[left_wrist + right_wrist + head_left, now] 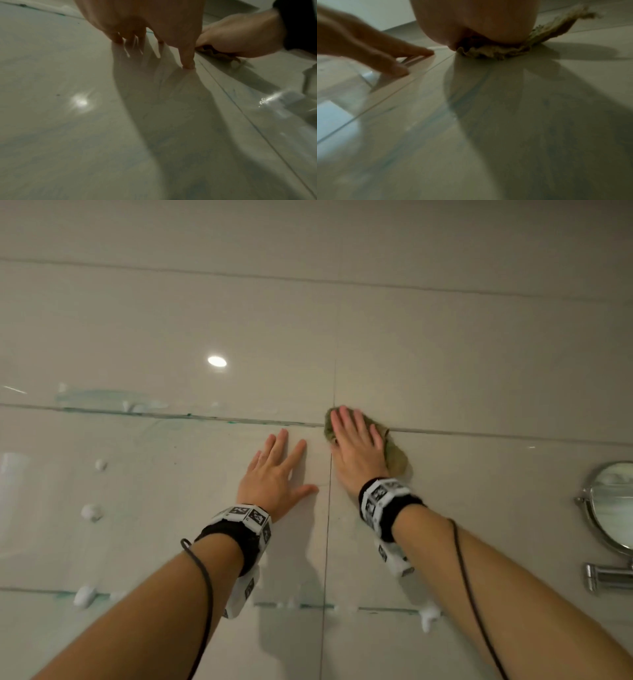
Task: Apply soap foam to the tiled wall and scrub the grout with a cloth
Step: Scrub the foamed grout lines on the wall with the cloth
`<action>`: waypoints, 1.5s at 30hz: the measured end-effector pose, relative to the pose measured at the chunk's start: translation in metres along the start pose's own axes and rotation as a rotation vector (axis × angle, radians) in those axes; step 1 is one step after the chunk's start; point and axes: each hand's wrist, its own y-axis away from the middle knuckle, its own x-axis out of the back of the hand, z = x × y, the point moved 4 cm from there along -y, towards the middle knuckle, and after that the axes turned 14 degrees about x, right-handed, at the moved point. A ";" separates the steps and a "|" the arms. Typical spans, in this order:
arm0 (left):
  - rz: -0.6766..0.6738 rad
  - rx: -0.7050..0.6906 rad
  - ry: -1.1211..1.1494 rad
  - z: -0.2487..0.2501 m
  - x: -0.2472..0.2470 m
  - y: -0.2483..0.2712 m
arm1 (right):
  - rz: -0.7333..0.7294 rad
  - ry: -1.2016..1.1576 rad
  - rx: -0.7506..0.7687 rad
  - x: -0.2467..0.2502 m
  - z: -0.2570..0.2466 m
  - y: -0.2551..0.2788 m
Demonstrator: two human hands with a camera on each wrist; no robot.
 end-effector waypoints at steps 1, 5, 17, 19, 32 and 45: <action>0.003 0.000 -0.019 -0.005 0.001 0.000 | -0.012 -0.004 0.026 -0.005 -0.011 0.011; -0.023 0.013 -0.085 -0.026 0.006 0.003 | -0.121 -0.025 0.025 -0.018 -0.021 0.046; -0.055 0.044 -0.101 -0.121 0.030 -0.003 | -0.015 -0.031 -0.152 -0.010 -0.055 -0.055; -0.051 0.056 -0.104 -0.136 0.034 -0.002 | -0.032 -0.005 -0.059 -0.021 -0.084 -0.045; -0.100 0.045 -0.093 -0.168 0.037 -0.003 | 0.001 -0.012 -0.323 -0.023 -0.076 -0.039; -0.096 0.106 -0.131 -0.170 0.040 -0.002 | -0.130 0.004 -0.004 -0.033 -0.111 -0.031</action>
